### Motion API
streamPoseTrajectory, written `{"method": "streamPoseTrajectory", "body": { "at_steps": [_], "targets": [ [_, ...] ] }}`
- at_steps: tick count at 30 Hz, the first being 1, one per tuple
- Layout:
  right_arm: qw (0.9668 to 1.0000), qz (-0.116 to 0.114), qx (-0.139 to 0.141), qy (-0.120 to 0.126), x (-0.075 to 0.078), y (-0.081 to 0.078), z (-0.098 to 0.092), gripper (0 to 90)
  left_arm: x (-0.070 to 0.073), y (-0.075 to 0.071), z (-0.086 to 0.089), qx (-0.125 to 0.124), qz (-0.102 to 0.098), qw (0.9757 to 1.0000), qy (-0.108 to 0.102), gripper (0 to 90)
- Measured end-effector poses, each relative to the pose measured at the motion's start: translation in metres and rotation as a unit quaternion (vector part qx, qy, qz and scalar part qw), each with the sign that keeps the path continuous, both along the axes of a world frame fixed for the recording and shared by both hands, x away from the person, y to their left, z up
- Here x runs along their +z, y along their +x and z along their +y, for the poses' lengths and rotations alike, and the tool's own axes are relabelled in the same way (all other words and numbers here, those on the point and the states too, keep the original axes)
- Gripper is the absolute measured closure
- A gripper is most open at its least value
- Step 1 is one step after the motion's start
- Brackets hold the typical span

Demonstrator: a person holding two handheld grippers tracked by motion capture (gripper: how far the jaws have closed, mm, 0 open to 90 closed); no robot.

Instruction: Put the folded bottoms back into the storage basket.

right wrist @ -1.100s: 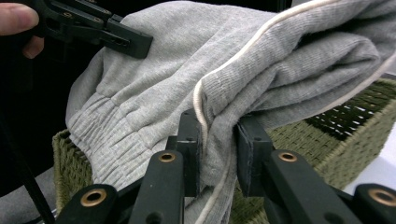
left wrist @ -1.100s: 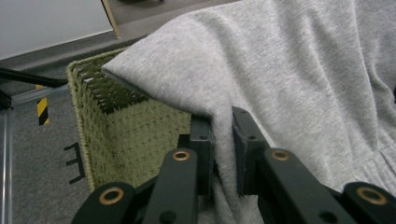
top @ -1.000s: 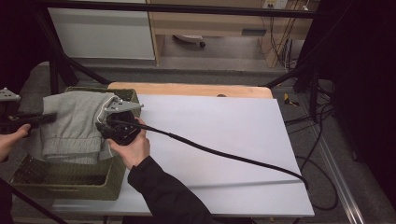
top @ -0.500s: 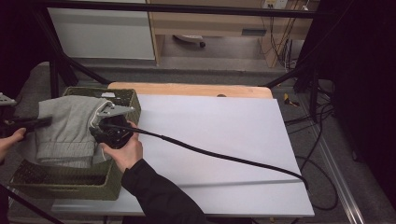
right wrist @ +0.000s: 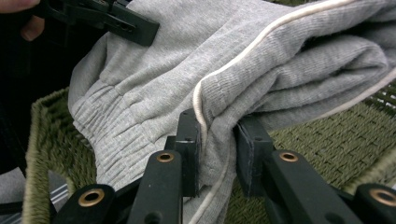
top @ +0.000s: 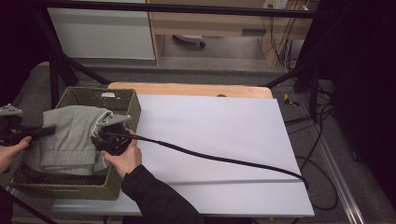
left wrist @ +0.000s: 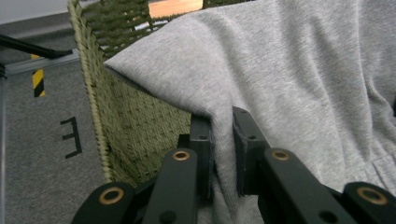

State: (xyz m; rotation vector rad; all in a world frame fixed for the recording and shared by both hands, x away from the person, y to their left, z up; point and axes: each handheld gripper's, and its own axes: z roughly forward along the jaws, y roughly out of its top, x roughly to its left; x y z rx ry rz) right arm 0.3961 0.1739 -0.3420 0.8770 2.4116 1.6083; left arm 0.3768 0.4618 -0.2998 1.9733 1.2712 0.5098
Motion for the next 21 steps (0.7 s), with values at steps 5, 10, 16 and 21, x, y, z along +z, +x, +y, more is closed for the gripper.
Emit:
{"method": "streamPoseTrajectory", "body": {
  "at_steps": [5, 10, 16, 21],
  "targets": [
    [0.9999, 0.007, 0.001, -0.008, -0.009, 0.0, 0.003, 73.6, -0.013, 0.002, 0.001, 0.003, 0.01, 0.9999, -0.003, 80.2],
    [0.9998, 0.01, 0.0, -0.017, -0.016, 0.0, 0.004, 73.5, -0.023, 0.004, 0.001, 0.003, 0.019, 0.9998, -0.004, 80.2],
    [0.9992, 0.018, 0.004, -0.034, -0.022, 0.002, 0.005, 64.4, -0.03, 0.008, 0.0, 0.01, 0.031, 0.9995, 0.003, 77.3],
    [0.9991, -0.001, 0.003, -0.042, -0.021, 0.004, -0.001, 41.6, -0.03, 0.01, -0.004, 0.023, 0.015, 0.9996, -0.005, 48.6]
  ]
}}
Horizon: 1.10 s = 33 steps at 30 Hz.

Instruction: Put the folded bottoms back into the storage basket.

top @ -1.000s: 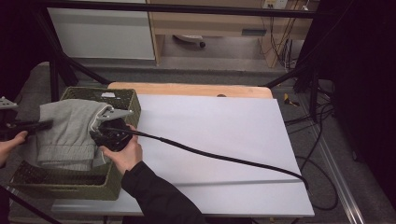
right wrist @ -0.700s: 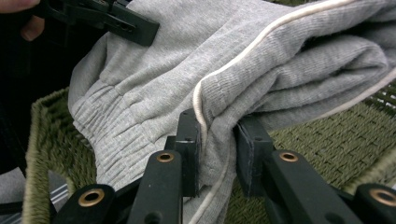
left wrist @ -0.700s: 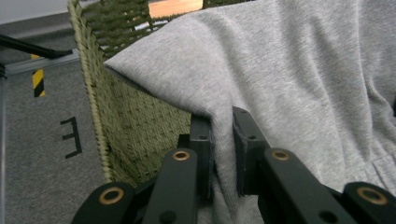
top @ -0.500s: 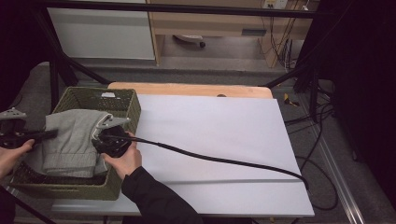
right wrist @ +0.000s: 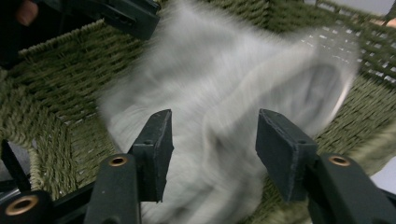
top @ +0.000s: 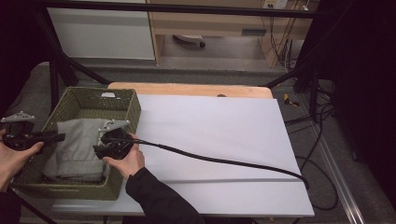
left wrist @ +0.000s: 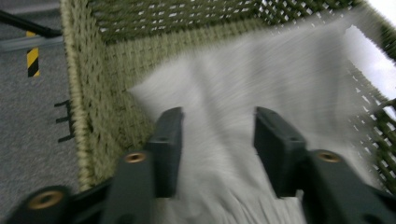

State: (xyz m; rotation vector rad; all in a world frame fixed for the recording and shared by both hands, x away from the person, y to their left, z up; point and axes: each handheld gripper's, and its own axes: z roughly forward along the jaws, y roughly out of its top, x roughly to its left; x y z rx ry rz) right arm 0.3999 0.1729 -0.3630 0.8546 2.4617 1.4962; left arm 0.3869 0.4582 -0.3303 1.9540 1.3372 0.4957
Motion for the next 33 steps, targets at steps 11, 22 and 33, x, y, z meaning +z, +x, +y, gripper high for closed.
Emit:
{"method": "streamPoseTrajectory", "body": {
  "at_steps": [11, 22, 33],
  "targets": [
    [0.9995, -0.03, -0.005, -0.002, 0.018, 0.007, -0.036, 15.6, 0.005, -0.003, -0.012, 0.002, -0.016, 0.9999, -0.001, 22.0],
    [0.9989, -0.034, 0.004, -0.031, 0.025, 0.007, -0.075, 6.6, 0.003, -0.005, -0.035, -0.03, -0.019, 0.9994, 0.004, 8.7],
    [0.9989, -0.016, -0.007, -0.044, 0.017, 0.01, -0.12, 3.7, 0.007, -0.009, -0.067, -0.072, -0.026, 0.997, 0.01, 3.6]
  ]
}}
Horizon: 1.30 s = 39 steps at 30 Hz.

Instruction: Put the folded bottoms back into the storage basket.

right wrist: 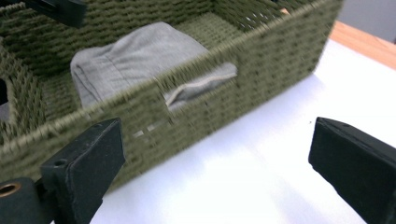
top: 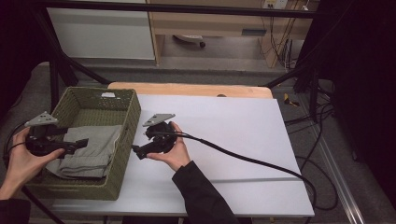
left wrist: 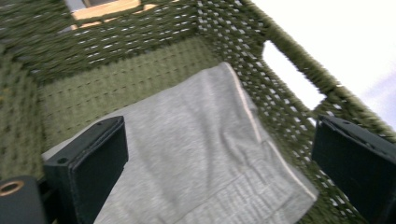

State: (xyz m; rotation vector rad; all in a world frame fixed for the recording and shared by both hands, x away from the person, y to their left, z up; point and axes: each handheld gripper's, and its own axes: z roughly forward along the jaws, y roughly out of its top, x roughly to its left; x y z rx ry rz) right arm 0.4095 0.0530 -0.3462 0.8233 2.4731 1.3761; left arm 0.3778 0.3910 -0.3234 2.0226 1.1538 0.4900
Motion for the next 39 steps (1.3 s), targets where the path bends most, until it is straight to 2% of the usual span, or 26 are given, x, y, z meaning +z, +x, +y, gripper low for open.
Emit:
{"method": "streamPoseTrajectory", "body": {
  "at_steps": [5, 13, 16, 32, 39],
  "targets": [
    [0.9999, 0.003, -0.011, -0.005, -0.002, 0.0, -0.023, 3.1, 0.001, 0.001, -0.014, -0.017, -0.002, 0.9999, -0.002, 2.5],
    [0.9993, 0.009, -0.034, -0.014, -0.001, 0.0, -0.061, 2.4, -0.002, 0.004, -0.036, -0.039, 0.003, 0.9992, 0.01, 1.9],
    [0.9988, 0.01, -0.042, -0.02, -0.002, 0.0, -0.074, 2.2, -0.002, 0.004, -0.043, -0.046, 0.005, 0.9989, 0.004, 1.8],
    [0.996, 0.024, -0.085, -0.013, -0.012, -0.003, -0.144, 1.7, -0.007, 0.002, -0.08, -0.082, 0.008, 0.9966, -0.006, 1.8],
    [0.9945, 0.027, -0.101, -0.007, -0.017, -0.005, -0.17, 1.5, -0.012, 0.001, -0.095, -0.096, 0.01, 0.9953, -0.002, 1.8]
  ]
}}
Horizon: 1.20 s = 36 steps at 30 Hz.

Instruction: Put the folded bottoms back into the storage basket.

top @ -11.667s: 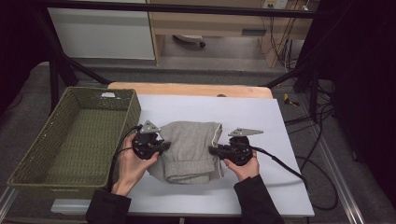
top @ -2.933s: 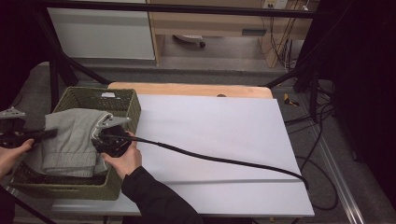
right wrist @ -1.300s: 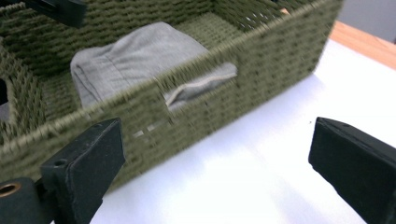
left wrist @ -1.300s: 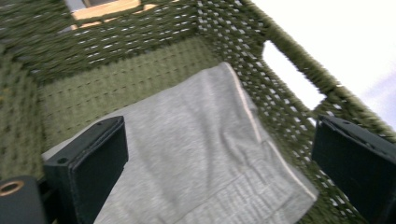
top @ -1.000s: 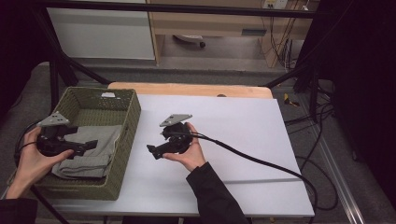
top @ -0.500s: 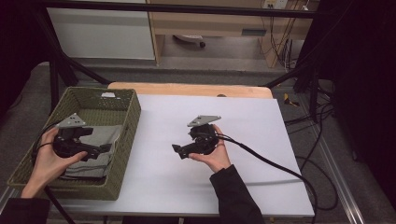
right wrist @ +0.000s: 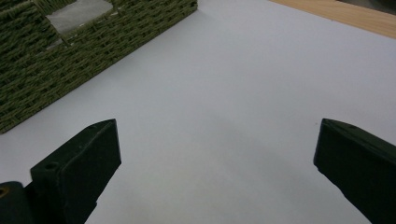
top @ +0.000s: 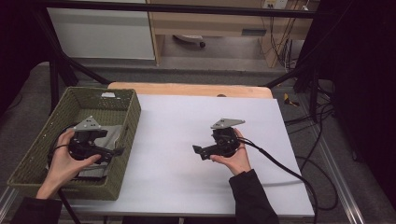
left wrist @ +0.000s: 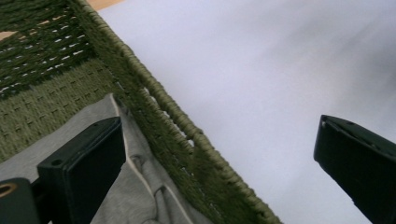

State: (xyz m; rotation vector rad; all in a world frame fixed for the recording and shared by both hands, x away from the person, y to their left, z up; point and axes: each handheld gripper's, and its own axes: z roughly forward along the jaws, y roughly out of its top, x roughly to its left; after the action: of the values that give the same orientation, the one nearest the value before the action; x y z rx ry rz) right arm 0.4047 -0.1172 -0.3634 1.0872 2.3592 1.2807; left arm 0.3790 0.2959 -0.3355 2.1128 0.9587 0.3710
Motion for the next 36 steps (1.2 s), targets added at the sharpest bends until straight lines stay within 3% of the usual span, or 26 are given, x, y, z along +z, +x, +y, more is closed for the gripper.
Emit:
{"method": "streamPoseTrajectory", "body": {
  "at_steps": [18, 36],
  "targets": [
    [0.9988, 0.018, -0.045, 0.001, -0.025, -0.012, -0.079, 0.6, -0.013, -0.001, -0.019, -0.011, -0.003, 0.9998, 0.017, 1.7],
    [0.9986, 0.02, -0.049, 0.0, -0.051, -0.024, -0.124, 0.6, -0.018, -0.002, -0.02, -0.015, -0.008, 0.9997, 0.019, 1.3]
  ]
}}
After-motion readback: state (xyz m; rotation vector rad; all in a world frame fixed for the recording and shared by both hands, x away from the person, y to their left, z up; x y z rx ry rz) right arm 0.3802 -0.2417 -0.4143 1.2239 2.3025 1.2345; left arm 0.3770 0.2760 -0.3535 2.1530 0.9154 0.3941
